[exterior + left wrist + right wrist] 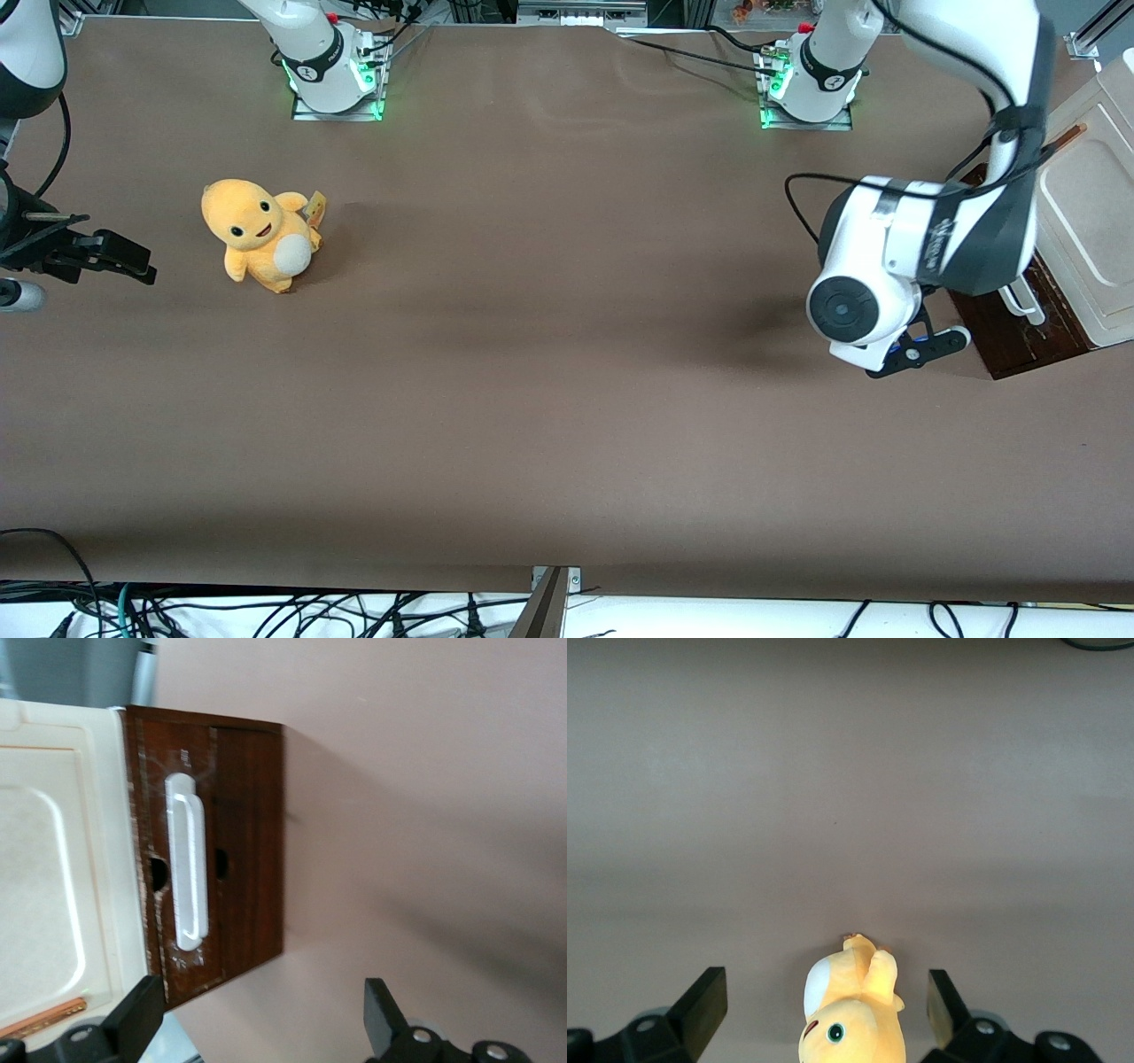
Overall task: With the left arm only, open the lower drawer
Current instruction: 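Raise and swing the left gripper toward the cabinet's drawer handles, then align the open left gripper around the lower drawer's white handle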
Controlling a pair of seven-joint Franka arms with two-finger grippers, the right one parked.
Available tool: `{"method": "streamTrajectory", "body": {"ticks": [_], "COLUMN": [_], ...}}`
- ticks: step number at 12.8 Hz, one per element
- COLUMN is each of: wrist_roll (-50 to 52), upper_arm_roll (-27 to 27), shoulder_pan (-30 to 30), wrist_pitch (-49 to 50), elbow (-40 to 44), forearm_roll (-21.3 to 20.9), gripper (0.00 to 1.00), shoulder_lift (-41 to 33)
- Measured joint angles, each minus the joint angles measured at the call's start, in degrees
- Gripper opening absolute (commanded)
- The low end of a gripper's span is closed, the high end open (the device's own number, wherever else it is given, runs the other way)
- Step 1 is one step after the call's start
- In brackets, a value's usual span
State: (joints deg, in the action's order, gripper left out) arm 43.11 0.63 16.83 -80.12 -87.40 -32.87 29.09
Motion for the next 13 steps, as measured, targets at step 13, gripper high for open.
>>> {"method": "streamTrajectory", "body": {"ticks": [13], "wrist_roll": [11.2], "upper_arm_roll": [-0.9], "shoulder_pan": [-0.6], "wrist_pitch": [-0.1], "elbow": [-12.0], "forearm_roll": [-15.0], "gripper": [1.00], "shoulder_lift": [5.2]}}
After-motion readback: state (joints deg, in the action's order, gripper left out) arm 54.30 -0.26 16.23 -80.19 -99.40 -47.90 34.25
